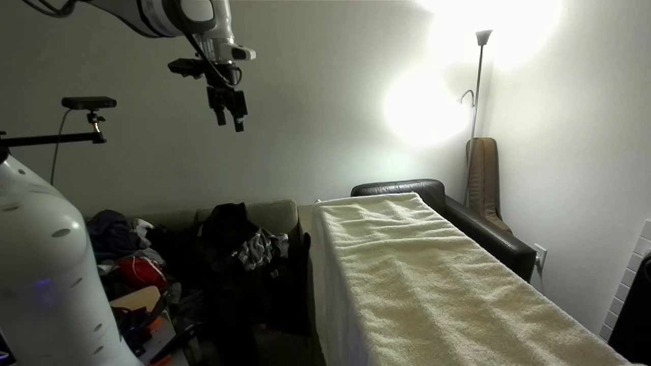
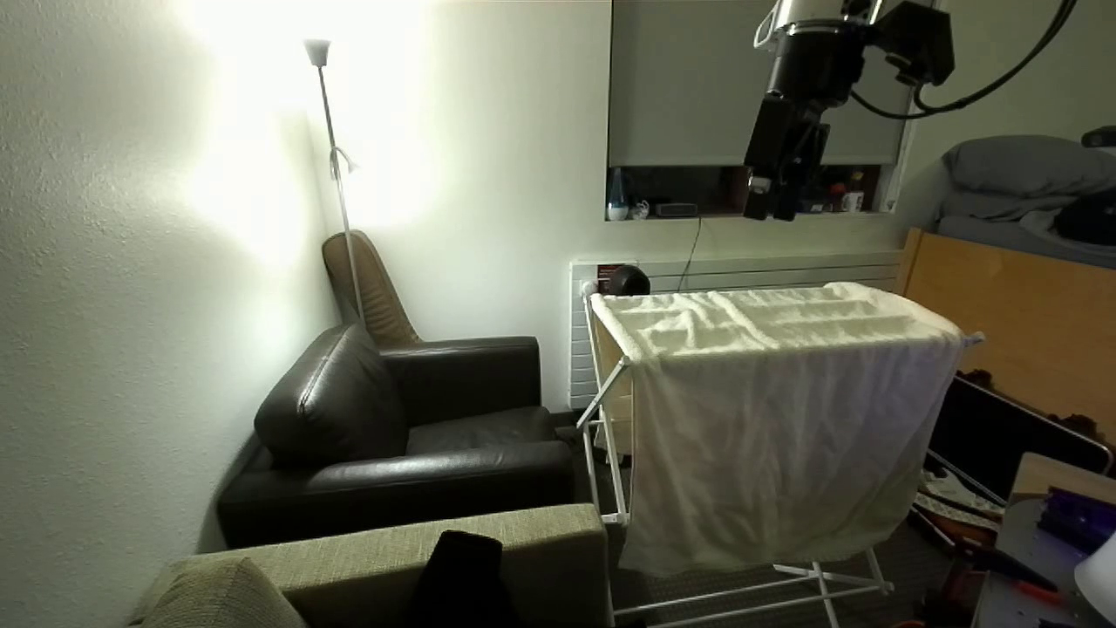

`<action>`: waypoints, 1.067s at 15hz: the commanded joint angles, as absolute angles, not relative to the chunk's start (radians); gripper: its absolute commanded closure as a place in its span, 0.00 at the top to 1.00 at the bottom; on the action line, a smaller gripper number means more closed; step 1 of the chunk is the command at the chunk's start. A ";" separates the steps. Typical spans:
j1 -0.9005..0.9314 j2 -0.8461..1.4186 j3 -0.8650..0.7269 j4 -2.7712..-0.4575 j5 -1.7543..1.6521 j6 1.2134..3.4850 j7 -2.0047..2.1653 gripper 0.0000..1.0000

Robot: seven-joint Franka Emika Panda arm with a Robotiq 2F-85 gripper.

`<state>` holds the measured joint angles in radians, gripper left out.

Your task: Take the towel and put it on the couch

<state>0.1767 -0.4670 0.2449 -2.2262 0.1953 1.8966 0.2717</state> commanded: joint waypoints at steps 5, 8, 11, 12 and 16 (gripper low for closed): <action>0.177 -0.466 0.244 -2.224 0.195 1.895 0.272 1.00; 0.177 -0.466 0.244 -2.224 0.195 1.895 0.272 1.00; 0.163 -0.482 0.229 -2.241 0.177 1.889 0.267 1.00; 0.156 -0.491 0.219 -2.248 0.172 1.886 0.264 1.00; 0.125 -0.523 0.168 -2.266 0.159 1.865 0.254 1.00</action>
<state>0.1530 -0.4755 0.1940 -2.2352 0.1798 1.8888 0.2711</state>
